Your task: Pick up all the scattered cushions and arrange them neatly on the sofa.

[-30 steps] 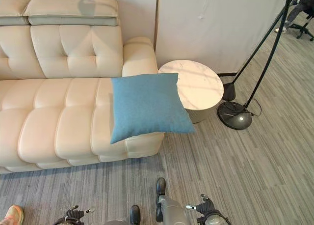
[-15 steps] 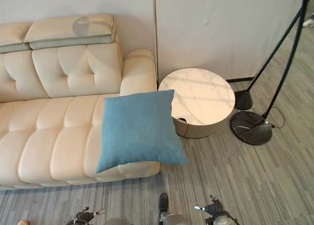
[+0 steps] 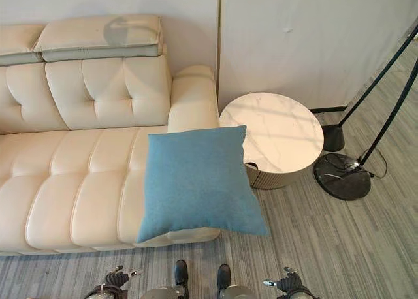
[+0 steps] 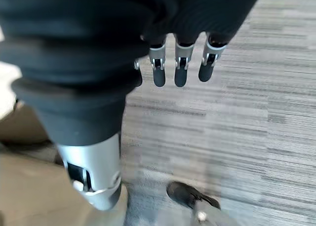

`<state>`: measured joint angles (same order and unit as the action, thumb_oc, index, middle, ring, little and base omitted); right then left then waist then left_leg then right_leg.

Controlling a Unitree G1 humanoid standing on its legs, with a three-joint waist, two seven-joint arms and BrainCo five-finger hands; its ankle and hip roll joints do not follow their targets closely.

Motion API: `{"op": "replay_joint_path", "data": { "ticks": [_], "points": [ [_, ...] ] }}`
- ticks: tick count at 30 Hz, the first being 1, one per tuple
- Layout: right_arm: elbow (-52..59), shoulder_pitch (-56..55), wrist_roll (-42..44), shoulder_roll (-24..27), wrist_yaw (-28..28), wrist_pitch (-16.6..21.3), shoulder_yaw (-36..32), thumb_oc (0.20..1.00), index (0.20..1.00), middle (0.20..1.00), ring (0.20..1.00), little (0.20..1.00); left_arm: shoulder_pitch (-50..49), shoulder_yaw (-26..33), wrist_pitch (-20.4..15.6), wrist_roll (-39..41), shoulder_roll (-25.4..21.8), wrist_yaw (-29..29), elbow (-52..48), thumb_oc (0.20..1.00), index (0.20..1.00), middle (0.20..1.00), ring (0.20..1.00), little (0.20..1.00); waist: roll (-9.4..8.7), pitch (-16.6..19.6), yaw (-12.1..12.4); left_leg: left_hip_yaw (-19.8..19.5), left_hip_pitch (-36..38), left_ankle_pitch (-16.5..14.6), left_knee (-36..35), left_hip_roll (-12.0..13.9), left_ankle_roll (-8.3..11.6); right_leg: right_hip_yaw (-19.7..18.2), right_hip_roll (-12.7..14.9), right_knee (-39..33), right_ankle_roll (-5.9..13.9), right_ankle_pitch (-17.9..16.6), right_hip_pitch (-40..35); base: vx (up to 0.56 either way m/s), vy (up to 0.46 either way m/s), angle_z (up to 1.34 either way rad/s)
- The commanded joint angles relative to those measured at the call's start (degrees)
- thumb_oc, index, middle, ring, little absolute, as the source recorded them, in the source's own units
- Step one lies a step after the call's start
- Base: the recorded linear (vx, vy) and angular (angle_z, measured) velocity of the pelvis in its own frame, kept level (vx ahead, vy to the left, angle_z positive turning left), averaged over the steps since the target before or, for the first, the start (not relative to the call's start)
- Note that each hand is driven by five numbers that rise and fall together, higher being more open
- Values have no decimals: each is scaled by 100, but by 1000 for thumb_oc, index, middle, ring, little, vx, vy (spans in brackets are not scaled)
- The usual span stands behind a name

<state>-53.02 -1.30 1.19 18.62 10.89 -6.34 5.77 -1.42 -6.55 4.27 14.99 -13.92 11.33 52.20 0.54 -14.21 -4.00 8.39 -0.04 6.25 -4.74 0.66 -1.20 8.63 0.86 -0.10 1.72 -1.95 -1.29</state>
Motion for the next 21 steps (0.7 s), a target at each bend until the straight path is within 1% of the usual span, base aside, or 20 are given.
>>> {"op": "replay_joint_path", "data": {
  "ticks": [1, 2, 3, 6, 7, 8, 9, 11, 12, 15, 16, 18, 19, 20, 21],
  "points": [
    [304, 327, 84, 460, 235, -61, -87, 1000, 1000, 1000, 1000, 1000, 500, 166, -202, 426, -480, 189, -262, 1000, 1000, 1000, 1000, 1000, -255, -9, 3, 20, 217, -601, -26, -147, 144, -293, 82, 728, 331, 549, 476, -100, 94, -29],
    [483, 403, 81, 573, 230, -93, -144, 1000, 1000, 1000, 1000, 1000, 651, 253, -232, 560, -610, 214, -333, 1000, 1000, 1000, 1000, 1000, -294, -35, 17, 47, 181, -591, -26, -151, 146, -379, 68, 645, 340, 479, 545, -73, 56, -14],
    [637, 448, 175, 698, 245, -114, -283, 1000, 1000, 1000, 1000, 1000, 760, 341, -259, 679, -715, 239, -430, 1000, 1000, 1000, 1000, 1000, -337, 31, 18, 76, 147, -596, -26, -155, 157, -422, 78, 441, 340, 416, 501, -28, 24, -25],
    [1055, 643, 217, 1158, 236, -223, -456, 1000, 1000, 1000, 1000, 1000, 1053, 551, -305, 1178, -1013, 270, -689, 1000, 1000, 1000, 1000, 1000, -419, 148, 36, 145, 83, -601, -26, -114, 199, -430, 58, -26, 332, 245, 378, 30, -19, -24],
    [1227, 787, 243, 1374, 207, -283, -504, 1000, 1000, 1000, 1000, 1000, 1161, 608, -305, 1352, -1144, 265, -720, 1000, 1000, 1000, 1000, 1000, -428, 181, 34, 164, 73, -606, -26, -106, 204, -420, 55, -143, 344, 204, 336, 28, -9, -10],
    [1229, 791, 243, 1375, 205, -287, -505, 1000, 1000, 1000, 1000, 1000, 1167, 608, -305, 1354, -1144, 264, -717, 1000, 1000, 1000, 1000, 1000, -427, 175, 34, 165, 76, -607, -26, -105, 204, -420, 54, -158, 344, 196, 326, 47, 2, -13],
    [1460, 1013, 226, 1713, 131, -378, -534, 1000, 1000, 1000, 1000, 1000, 1367, 689, -313, 1604, -1364, 261, -747, 1000, 1000, 1000, 1000, 1000, -418, 228, 11, 198, 83, -622, -26, -92, 222, -397, 61, -295, 356, 167, 244, 56, 8, -19],
    [2066, 1238, 132, 2097, 23, -458, -490, 1000, 1000, 1000, 1000, 1000, 1565, 781, -307, 2016, -1570, 236, -824, 1000, 1000, 1000, 1000, 1000, -379, 272, -45, 249, 153, -662, -26, -94, 253, -400, 80, -468, 373, 135, 81, 94, 24, -17],
    [2210, 1354, 81, 2178, -30, -475, -401, 1000, 1000, 1000, 1000, 1000, 1625, 744, -297, 2121, -1595, 219, -800, 1000, 1000, 1000, 1000, 1000, -358, 278, -65, 256, 180, -673, -26, -98, 259, -401, 86, -490, 376, 136, 45, 65, 22, -7],
    [2298, 1502, 52, 2226, -53, -472, -284, 1000, 1000, 1000, 1000, 1000, 1721, 691, -295, 2151, -1621, 210, -744, 1000, 1000, 1000, 1000, 1000, -338, 269, -81, 252, 200, -679, -26, -103, 260, -402, 94, -490, 381, 144, 23, 23, 11, -2],
    [2263, 1967, -12, 2267, -99, -480, 69, 1000, 1000, 1000, 1000, 1000, 1993, 555, -271, 2248, -1611, 156, -486, 1000, 1000, 1000, 1000, 1000, -300, 258, -100, 246, 201, -694, -26, -115, 262, -407, 103, -490, 386, 151, 22, 0, 0, 0],
    [2031, 2698, -108, 2230, -111, -535, 563, 1000, 1000, 1000, 1000, 1000, 2473, 329, -248, 2353, -1600, 183, -40, 1000, 1000, 1000, 1000, 1000, -274, 201, -104, 252, 146, -685, -26, -119, 265, -415, 117, -490, 384, 119, 83, -29, 9, 0],
    [1689, 3382, -49, 2048, -42, -569, 991, 1000, 1000, 1000, 1000, 1000, 2907, 148, -262, 2497, -1590, 239, 273, 1000, 1000, 1000, 1000, 1000, -262, 88, -101, 248, 10, -638, -26, -112, 268, -433, 118, -473, 381, 71, 248, -58, 9, 1],
    [1664, 3418, -42, 2045, -38, -561, 1009, 1000, 1000, 1000, 1000, 1000, 2924, 157, -265, 2500, -1596, 234, 287, 1000, 1000, 1000, 1000, 1000, -261, 85, -109, 249, -2, -635, -26, -111, 267, -435, 117, -464, 380, 73, 266, -90, 3, 0],
    [1389, 3840, 28, 1858, 33, -581, 1273, 1000, 1000, 1000, 1000, 1000, 3177, 53, -288, 2594, -1585, 288, 481, 1000, 1000, 1000, 1000, 1000, -266, 13, -106, 243, -117, -595, -26, -106, 269, -451, 109, -429, 373, 55, 412, -85, -2, 0]
  ]
}}
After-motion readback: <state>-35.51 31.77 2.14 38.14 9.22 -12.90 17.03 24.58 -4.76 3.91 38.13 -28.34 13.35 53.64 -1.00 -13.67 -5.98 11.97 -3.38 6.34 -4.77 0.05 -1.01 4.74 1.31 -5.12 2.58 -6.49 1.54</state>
